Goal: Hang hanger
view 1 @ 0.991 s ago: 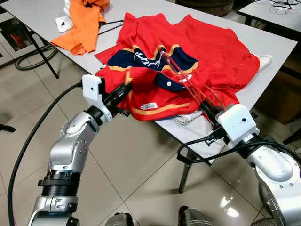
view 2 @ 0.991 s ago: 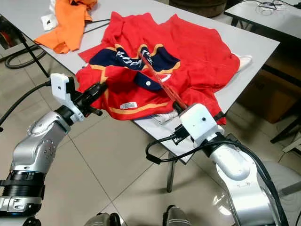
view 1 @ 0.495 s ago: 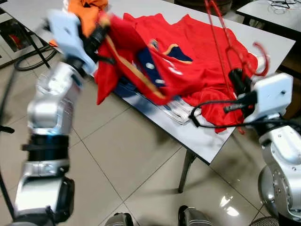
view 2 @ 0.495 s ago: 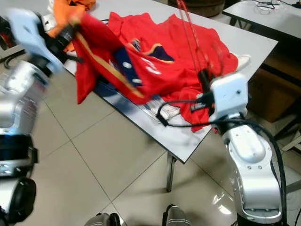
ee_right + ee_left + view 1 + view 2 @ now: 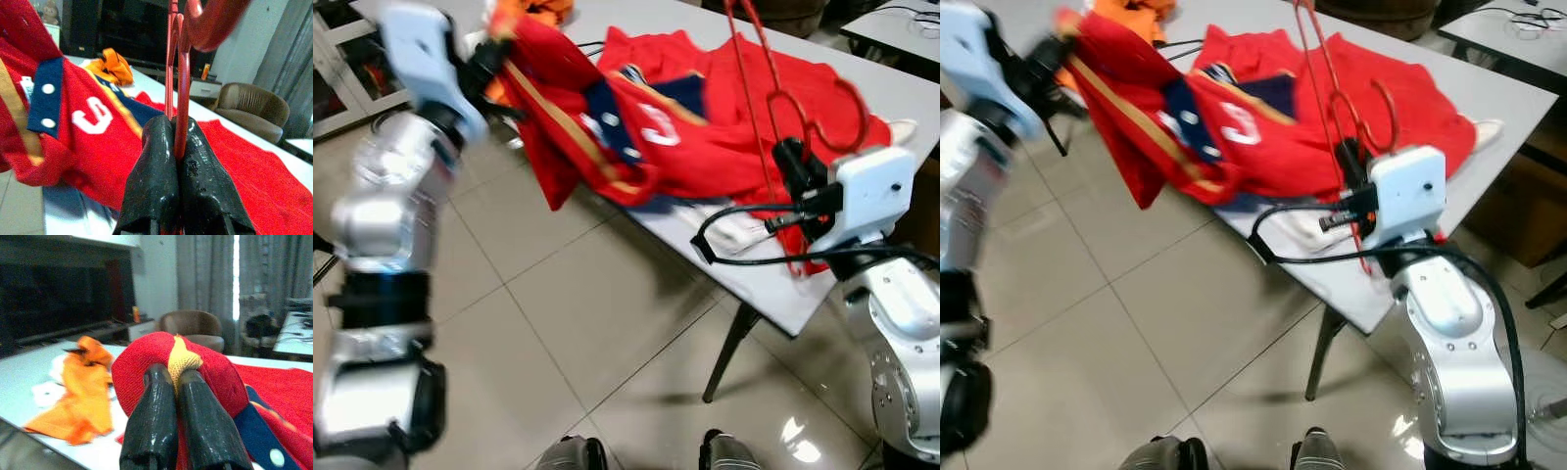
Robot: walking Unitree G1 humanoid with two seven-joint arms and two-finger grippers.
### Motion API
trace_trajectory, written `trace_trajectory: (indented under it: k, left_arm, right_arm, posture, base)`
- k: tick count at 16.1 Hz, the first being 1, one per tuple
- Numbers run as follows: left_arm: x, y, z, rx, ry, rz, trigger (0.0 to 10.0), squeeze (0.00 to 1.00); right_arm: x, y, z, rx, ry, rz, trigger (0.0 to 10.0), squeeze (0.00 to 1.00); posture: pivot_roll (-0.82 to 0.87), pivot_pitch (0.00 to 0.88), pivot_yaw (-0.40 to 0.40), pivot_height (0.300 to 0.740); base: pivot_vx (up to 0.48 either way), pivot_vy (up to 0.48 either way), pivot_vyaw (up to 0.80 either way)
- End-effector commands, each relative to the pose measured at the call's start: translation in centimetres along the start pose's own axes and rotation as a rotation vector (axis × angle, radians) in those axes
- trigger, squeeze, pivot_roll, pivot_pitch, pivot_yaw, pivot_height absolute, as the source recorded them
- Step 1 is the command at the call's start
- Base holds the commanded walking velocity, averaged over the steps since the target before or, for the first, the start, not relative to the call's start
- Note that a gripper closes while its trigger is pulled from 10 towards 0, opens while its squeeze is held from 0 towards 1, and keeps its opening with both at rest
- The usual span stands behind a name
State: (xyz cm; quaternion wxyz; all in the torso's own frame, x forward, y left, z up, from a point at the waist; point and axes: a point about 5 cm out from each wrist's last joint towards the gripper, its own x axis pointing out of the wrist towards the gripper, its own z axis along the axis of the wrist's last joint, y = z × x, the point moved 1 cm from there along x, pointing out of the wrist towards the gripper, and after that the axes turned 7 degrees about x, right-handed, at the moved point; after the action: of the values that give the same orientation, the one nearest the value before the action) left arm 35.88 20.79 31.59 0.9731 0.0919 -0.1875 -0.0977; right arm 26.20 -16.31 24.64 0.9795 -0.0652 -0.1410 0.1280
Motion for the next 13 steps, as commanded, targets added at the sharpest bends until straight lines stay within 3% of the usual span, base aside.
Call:
trace_trajectory:
  k: [1, 3, 5, 8, 10, 11, 12, 13]
  left_arm:
    - [0.1, 2.4, 2.8, 0.038, -0.079, 0.068, 10.0, 0.00]
    - [0.5, 4.3, 5.2, 0.066, -0.137, 0.110, 10.0, 0.00]
    - [0.8, 6.9, 10.1, 0.116, -0.257, 0.164, 10.0, 0.00]
    - [0.4, 8.2, 12.5, 0.168, -0.303, 0.186, 10.0, 0.00]
    - [0.1, 8.8, 12.5, 0.182, -0.293, 0.196, 10.0, 0.00]
    - [0.2, 8.7, 11.3, 0.178, -0.251, 0.191, 10.0, 0.00]
    - [0.5, 6.9, 7.5, 0.128, -0.152, 0.134, 10.0, 0.00]
    - [0.5, 6.1, 6.0, 0.117, -0.115, 0.115, 10.0, 0.00]
  right_arm:
    - [0.0, 0.3, 1.0, 0.014, -0.041, 0.022, 10.0, 0.00]
    - [0.2, 0.3, 1.4, 0.020, -0.062, 0.024, 10.0, 0.00]
    - [0.4, 0.5, 1.8, 0.028, -0.079, 0.035, 10.0, 0.00]
    - [0.4, 0.6, 2.0, 0.037, -0.091, 0.042, 10.0, 0.00]
    - [0.4, 0.9, 2.0, 0.048, -0.091, 0.052, 10.0, 0.00]
    - [0.5, 1.2, 1.8, 0.073, -0.081, 0.063, 10.0, 0.00]
    - [0.5, 2.0, 0.9, 0.120, -0.038, 0.095, 10.0, 0.00]
    - [0.5, 2.4, 0.5, 0.132, -0.018, 0.109, 10.0, 0.00]
  posture:
    - [-0.12, 0.131, 0.091, 0.740]
    - [-0.12, 0.129, 0.088, 0.740]
    - [-0.11, 0.123, 0.084, 0.740]
    - [-0.10, 0.114, 0.084, 0.740]
    - [-0.09, 0.107, 0.080, 0.740]
    - [-0.09, 0.104, 0.078, 0.740]
    - [-0.09, 0.103, 0.075, 0.740]
    - [-0.08, 0.102, 0.073, 0.740]
  base:
    - [0.000, 0.428, 0.00]
    - [0.000, 0.429, 0.00]
    - [0.000, 0.435, 0.00]
    - [0.000, 0.437, 0.00]
    - [0.000, 0.448, 0.00]
    - [0.000, 0.480, 0.00]
    - [0.000, 0.480, 0.00]
    - [0.000, 0.480, 0.00]
